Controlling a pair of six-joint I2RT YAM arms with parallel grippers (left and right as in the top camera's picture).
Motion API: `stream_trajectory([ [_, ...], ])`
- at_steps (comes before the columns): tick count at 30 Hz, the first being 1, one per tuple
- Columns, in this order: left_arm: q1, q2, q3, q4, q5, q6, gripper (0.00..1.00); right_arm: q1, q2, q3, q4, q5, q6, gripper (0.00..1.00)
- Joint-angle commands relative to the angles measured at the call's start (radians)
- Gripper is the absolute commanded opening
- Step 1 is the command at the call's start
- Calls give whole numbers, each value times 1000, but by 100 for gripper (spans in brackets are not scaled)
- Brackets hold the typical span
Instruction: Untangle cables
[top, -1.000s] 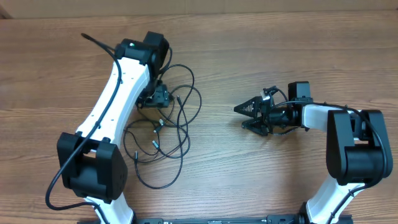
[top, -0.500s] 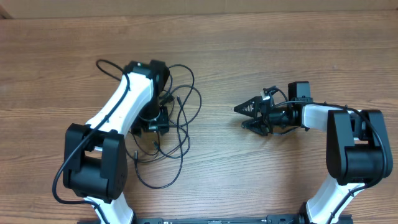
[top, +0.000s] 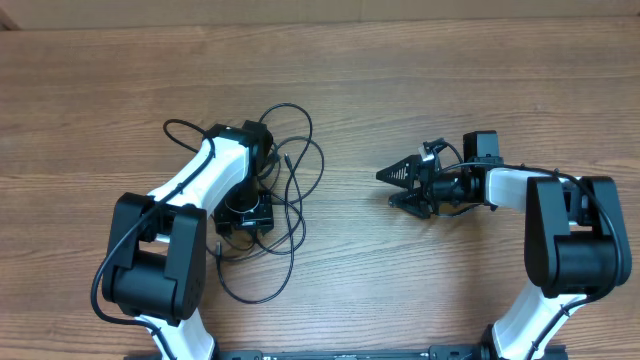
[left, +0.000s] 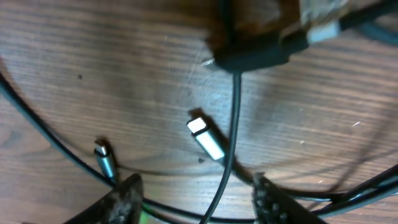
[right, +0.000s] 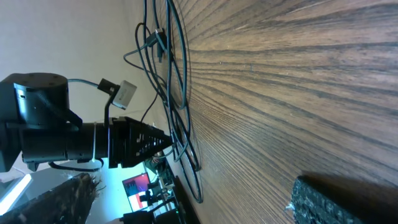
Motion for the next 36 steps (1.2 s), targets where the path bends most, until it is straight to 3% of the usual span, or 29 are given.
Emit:
stream_trajectory([
  [1,3,-2,-9,24,17,5,52,6,23,-17,-2,165,-15,100],
  [7,1,-2,-16,76,36,5,42,6,23,-17,-2,165,-15,100],
  [20,-6,-2,-111,147,37,5,38,6,23,-17,-2,165,-15,100],
  [28,5,-2,-110,96,37,29,38,6,23,-17,-2,165,-15,100],
  [36,58,-2,-106,38,134,121,38,6,23,-17,-2,165,-15,100],
])
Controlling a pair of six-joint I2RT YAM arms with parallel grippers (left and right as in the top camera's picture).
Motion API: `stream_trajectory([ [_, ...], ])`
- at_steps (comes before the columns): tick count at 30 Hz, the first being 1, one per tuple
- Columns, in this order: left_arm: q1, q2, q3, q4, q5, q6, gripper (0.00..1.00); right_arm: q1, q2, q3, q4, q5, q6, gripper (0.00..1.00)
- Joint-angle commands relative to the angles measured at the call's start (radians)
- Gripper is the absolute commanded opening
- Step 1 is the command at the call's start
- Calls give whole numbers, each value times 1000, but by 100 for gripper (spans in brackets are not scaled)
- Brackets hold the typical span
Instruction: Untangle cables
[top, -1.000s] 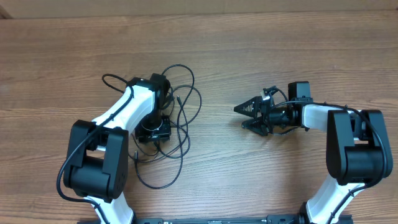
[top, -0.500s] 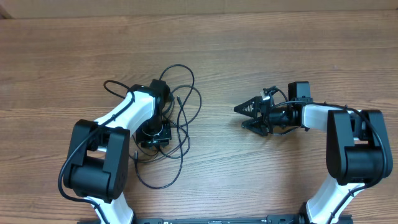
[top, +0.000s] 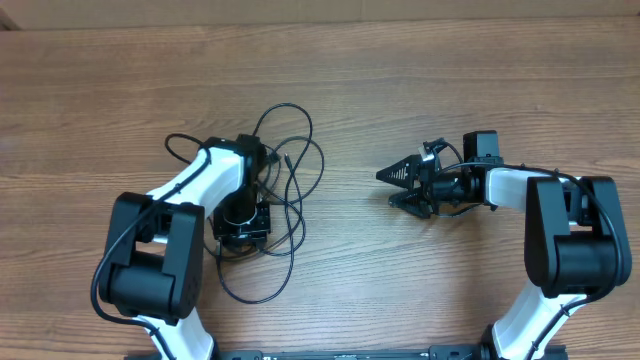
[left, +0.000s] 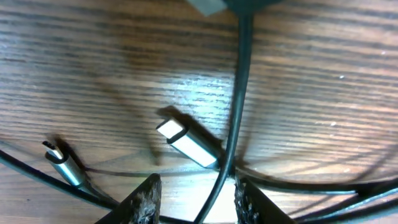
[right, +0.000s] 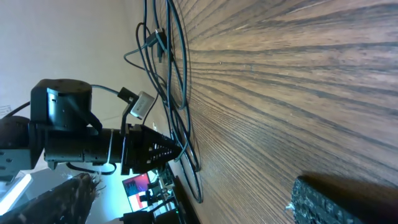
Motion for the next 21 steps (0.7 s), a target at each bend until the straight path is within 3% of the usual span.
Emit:
stream_trajectory([
  [1,27,1,-6,-2,41,45,34,6,23,-17,-2,165,-16,100],
  [5,39,1,-6,-3,45,46,24,6,23,-17,-2,165,-16,100],
  [8,39,1,-4,-7,45,54,6,6,23,-17,-2,165,-16,100],
  [14,39,1,97,-92,45,80,4,6,23,-17,-2,165,-16,100],
  [21,39,0,430,-278,46,79,4,6,23,-17,-2,165,-16,100],
])
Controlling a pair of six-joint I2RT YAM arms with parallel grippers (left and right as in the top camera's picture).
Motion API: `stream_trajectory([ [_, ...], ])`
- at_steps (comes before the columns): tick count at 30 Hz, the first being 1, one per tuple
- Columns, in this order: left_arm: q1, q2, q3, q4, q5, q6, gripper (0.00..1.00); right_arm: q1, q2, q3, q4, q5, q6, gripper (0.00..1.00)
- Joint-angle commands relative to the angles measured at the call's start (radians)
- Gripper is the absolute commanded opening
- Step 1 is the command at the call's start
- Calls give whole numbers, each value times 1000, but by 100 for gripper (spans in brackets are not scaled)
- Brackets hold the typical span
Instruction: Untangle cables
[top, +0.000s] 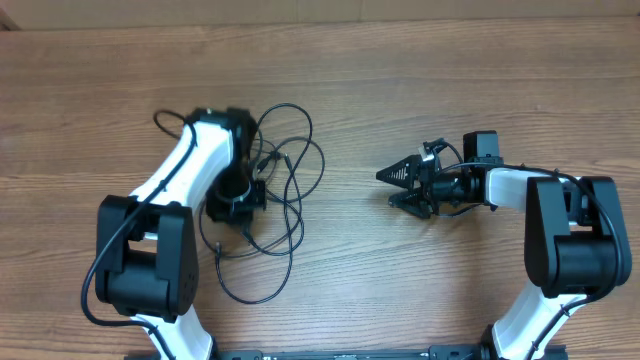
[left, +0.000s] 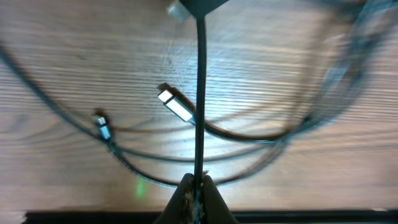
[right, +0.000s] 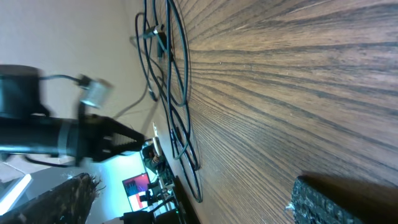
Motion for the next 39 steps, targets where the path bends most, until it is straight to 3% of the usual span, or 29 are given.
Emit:
stream_trajectory([
  [1,5,-5,195,-63,12,19,4,6,23,-17,-3,165,-16,100],
  [9,5,-5,732,-207,225,98,4,6,23,-17,-3,165,-16,100],
  [18,5,-5,1205,-150,250,79,6,6,23,-17,-3,165,-16,100],
  [28,5,-5,1440,71,250,44,4,6,23,-17,-3,165,-16,100],
  [36,5,-5,1540,152,234,44,4,6,23,-17,-3,165,-16,100],
  [39,5,-11,1593,166,311,44,4,6,23,-17,-3,165,-16,100],
])
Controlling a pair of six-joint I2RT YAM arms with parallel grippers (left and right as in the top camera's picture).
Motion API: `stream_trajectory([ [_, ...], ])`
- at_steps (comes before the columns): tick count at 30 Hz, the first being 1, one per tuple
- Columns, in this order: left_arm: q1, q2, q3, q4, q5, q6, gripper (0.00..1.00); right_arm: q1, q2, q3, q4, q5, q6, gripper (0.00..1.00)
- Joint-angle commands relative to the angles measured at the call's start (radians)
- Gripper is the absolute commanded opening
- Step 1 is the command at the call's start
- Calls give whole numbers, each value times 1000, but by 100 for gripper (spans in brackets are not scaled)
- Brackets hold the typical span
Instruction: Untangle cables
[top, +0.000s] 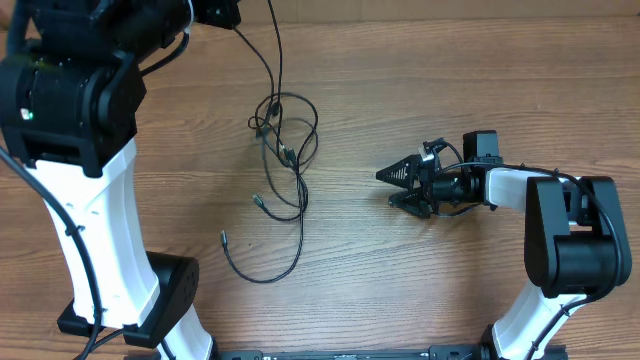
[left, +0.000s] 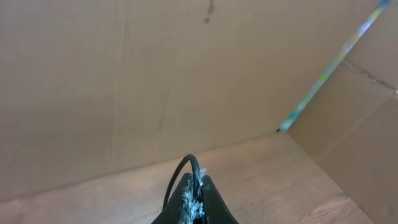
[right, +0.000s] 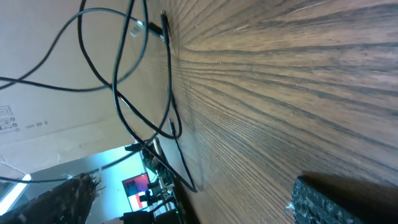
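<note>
Thin black cables (top: 283, 140) hang as a loose knot of loops, their tails trailing over the wooden table (top: 450, 80); one tail curls to an end plug (top: 223, 238). One strand runs up from the knot to my left gripper (top: 218, 12), raised high at the top left. In the left wrist view that gripper (left: 196, 182) is shut on the black cable (left: 186, 163) and faces a cardboard wall. My right gripper (top: 388, 187) lies on its side on the table to the right of the knot, open and holding nothing. The right wrist view shows the cables (right: 146, 93) far ahead.
Cardboard walls (left: 124, 74) stand behind the table. The left arm's white column (top: 90, 220) rises at the left side. A lit screen (right: 138, 186) and equipment show beyond the table edge in the right wrist view.
My left gripper, shut on a cable low over the table, now stands high above it. The tangle is drawn up and stretched into a longer, narrower hanging shape. The right arm has not moved.
My left gripper was open low over the tangle, around one cable near two plugs. Its jaws then stood narrower around that cable. Then it was shut on the cable, slightly further back. Now it holds the cable high and the tangle hangs stretched. The right gripper stayed open throughout.
</note>
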Motion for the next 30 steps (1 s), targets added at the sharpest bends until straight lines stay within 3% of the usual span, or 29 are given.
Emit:
stream_trajectory([
  [1,4,-20,92,21,119,-14,4,6,23,-18,-2,164,-16,100],
  [5,4,-49,139,20,118,-12,4,6,23,-18,-1,164,-16,100],
  [8,4,-78,143,12,-233,-32,4,6,23,-18,2,164,-16,100],
  [9,4,-83,143,6,-270,-70,4,6,23,-18,3,164,-16,100],
  [11,3,-99,143,9,-131,-127,4,6,23,-18,3,164,-16,100],
  [14,3,-108,143,43,43,-113,4,6,23,-18,3,129,-16,100],
  [17,3,-101,142,61,-50,-116,4,12,23,-18,65,-124,-84,100],
  [19,3,-87,141,65,-47,-202,4,33,23,-17,179,-266,-45,100],
  [22,3,-73,131,66,19,-253,4,77,23,-17,281,-184,86,100],
  [25,3,-69,102,24,-105,-188,4,143,23,-18,237,90,121,100],
  [28,4,-64,68,-40,-337,-146,4,162,23,-17,235,145,162,100],
  [30,6,-61,27,-69,-567,-140,4,162,23,-17,235,145,162,100],
])
